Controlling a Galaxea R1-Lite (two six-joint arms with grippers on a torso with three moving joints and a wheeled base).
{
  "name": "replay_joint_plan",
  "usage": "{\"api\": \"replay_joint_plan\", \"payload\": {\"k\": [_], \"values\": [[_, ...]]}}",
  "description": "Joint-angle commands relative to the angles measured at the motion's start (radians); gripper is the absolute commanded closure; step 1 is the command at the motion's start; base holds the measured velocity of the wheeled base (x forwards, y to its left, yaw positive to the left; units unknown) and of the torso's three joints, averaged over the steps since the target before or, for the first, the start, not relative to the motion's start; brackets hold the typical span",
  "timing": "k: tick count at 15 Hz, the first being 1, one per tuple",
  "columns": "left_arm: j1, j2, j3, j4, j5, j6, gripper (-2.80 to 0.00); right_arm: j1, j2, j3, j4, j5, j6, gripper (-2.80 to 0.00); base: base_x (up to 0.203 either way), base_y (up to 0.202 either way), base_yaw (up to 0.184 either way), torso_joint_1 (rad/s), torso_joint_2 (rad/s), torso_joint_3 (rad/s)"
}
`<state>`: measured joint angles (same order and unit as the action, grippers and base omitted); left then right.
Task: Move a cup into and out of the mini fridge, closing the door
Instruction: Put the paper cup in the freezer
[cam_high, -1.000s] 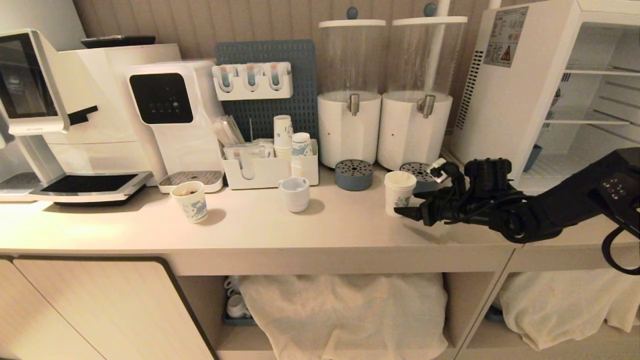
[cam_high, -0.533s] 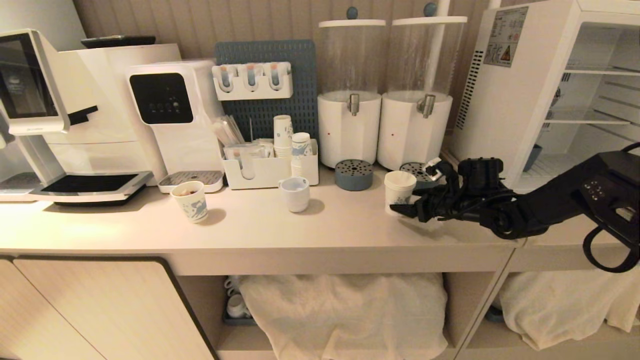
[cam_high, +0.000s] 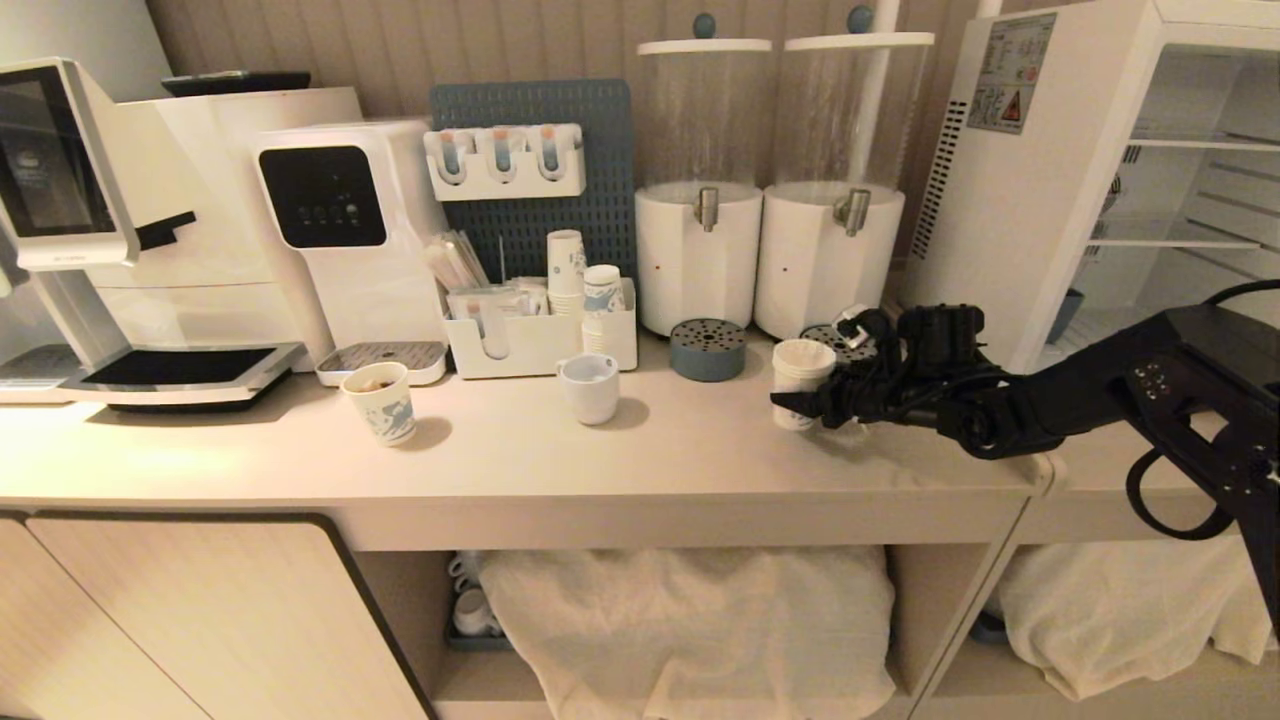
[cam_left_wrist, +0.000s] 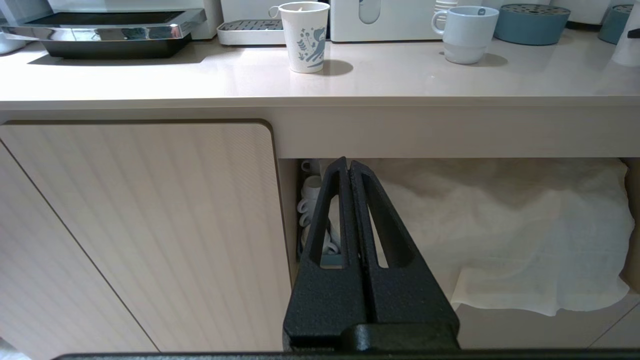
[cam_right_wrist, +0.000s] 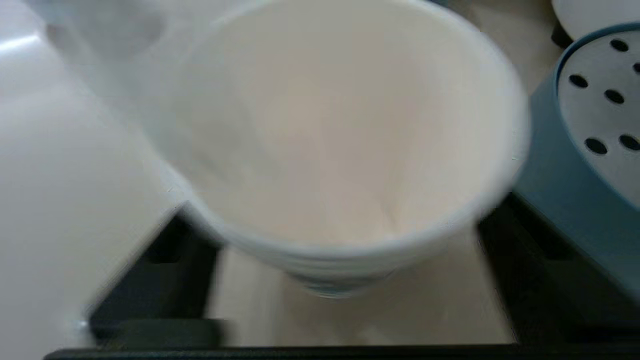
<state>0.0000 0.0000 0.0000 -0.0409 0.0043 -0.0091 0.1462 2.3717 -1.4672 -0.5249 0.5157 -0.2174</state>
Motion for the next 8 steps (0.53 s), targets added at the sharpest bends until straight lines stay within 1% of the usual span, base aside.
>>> {"api": "replay_joint_plan", "payload": {"k": [1,3,5,8], "values": [[0.000,0.000,0.020,-0.001,0.000,0.000,0.00,0.001,0.003,-0.002,0.006,0.003,-0.002,0.00,0.000,0.000,0.000,0.000,0.00,0.000],[0.000,0.000,0.018,-0.001,0.000,0.000,0.00,0.001,-0.015,0.039,0.006,0.007,-0.002,0.00,0.000,0.000,0.000,0.000,0.00,0.000],[0.000,0.000,0.020,-0.001,0.000,0.000,0.00,0.001,-0.080,0.095,0.010,0.033,0.009,0.00,0.000,0.000,0.000,0.000,0.00,0.000],[0.000,0.000,0.020,-0.001,0.000,0.000,0.00,-0.002,-0.253,0.219,0.008,0.069,0.049,0.00,0.000,0.000,0.000,0.000,0.00,0.000]]}}
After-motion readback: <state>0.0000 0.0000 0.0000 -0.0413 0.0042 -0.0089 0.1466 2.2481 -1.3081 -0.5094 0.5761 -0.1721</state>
